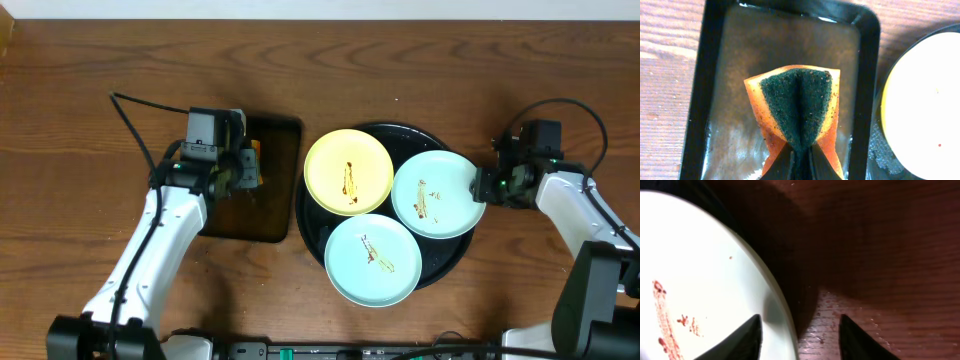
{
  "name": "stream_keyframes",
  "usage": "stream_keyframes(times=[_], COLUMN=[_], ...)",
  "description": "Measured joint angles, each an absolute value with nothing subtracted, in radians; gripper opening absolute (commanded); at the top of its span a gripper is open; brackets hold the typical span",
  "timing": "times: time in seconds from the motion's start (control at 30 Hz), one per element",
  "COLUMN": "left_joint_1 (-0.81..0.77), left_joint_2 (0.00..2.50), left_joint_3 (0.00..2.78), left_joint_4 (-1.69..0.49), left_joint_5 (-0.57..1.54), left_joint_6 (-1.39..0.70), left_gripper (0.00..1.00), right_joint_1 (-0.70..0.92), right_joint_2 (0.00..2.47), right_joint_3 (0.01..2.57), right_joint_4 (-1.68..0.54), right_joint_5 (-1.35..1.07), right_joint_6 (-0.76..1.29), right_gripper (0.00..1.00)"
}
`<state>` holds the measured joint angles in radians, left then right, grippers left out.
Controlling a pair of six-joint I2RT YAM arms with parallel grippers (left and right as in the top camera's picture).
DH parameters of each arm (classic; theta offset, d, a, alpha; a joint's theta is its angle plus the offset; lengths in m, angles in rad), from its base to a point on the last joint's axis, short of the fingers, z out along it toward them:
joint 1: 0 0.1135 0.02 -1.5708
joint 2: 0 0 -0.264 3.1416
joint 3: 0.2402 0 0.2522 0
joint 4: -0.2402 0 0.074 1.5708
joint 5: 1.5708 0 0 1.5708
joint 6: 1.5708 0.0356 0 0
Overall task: Clean dirty plates on tray and stack at the side
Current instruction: 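Lift the sponge with the left gripper and carry it over the right light-blue plate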
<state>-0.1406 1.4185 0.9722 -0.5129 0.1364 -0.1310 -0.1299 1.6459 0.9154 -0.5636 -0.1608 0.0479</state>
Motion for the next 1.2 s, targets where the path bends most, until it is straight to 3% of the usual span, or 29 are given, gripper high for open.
stream_keyframes(times=[0.37,0.83,1.2], left_joint_1=[-0.141,-0.141,-0.141], left_joint_2=[1.288,1.151,1.225], left_joint_3=[0.972,0.972,0.972], left_joint_4=[-0.491,-0.411,-0.513], left_joint_5=[0.136,0.136,0.137], left_joint_6=[-0.131,-0.131,-0.134], left_gripper=[0.07,0.07,0.07], right_joint_1=[-0.130,-0.130,-0.130], right_joint_2=[1.663,1.663,1.663], right_joint_3=[0.917,0.921,0.921], right_joint_4=[-0.567,-0.569,-0.585], right_joint_5=[-0.204,-0.221,-0.221], right_joint_6=[0.043,0.040,0.040], right_gripper=[0.01,0.01,0.01])
